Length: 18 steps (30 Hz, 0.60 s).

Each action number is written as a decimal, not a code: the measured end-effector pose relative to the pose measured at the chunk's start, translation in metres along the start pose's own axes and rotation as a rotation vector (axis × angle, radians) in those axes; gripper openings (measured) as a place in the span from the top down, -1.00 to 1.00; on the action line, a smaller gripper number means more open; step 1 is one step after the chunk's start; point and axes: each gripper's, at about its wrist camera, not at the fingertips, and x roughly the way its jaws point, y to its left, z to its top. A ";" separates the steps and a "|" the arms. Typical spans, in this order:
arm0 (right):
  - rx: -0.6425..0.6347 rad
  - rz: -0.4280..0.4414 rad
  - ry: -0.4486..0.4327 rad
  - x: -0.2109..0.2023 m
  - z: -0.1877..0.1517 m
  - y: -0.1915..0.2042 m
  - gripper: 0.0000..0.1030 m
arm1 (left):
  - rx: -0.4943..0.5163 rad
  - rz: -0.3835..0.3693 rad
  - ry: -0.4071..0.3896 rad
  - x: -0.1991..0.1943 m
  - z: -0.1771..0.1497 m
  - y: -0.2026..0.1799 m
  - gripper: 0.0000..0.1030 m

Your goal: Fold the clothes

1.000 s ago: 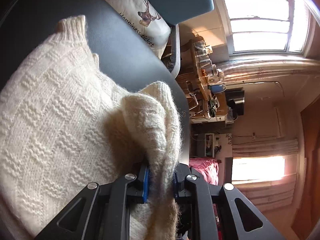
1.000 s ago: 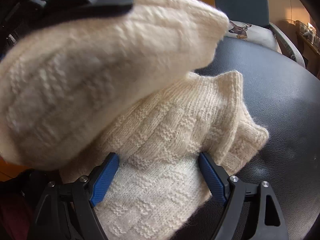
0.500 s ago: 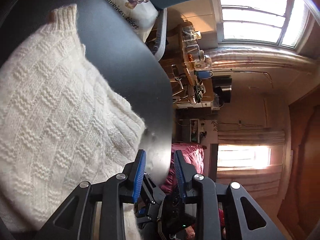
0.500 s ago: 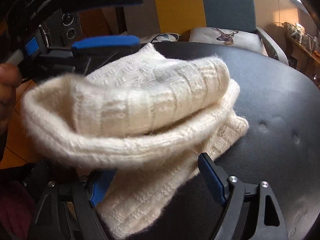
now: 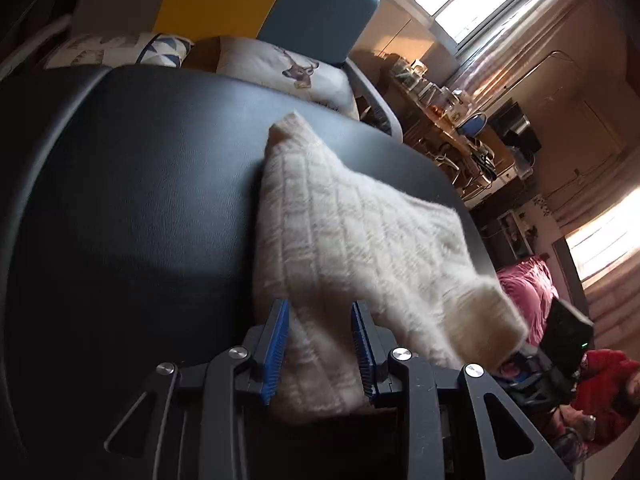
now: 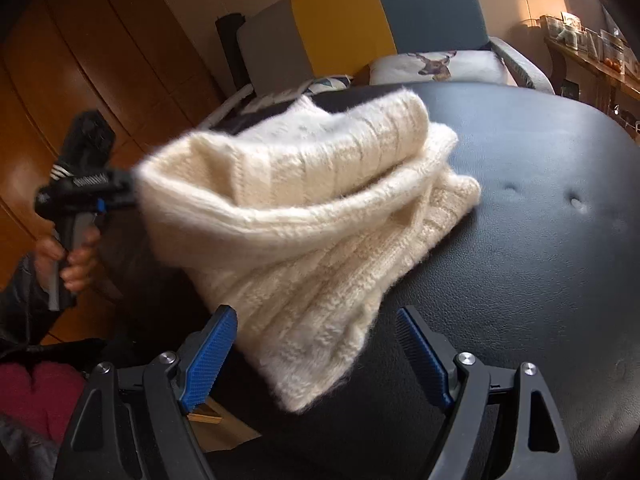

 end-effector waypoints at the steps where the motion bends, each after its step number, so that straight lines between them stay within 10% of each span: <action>1: -0.032 0.028 -0.007 -0.008 0.006 0.008 -0.64 | -0.006 -0.014 0.004 0.002 -0.006 0.004 0.39; 7: -0.185 0.213 0.052 0.014 0.078 0.041 -0.64 | 0.094 -0.087 0.005 -0.004 -0.009 -0.011 0.39; 13: -0.116 0.398 0.302 0.068 0.102 0.041 -0.64 | 0.175 -0.145 0.095 0.018 -0.006 -0.021 0.39; 18: -0.018 0.365 0.430 0.099 0.080 0.017 -0.63 | 0.238 -0.205 0.148 0.025 -0.014 -0.021 0.39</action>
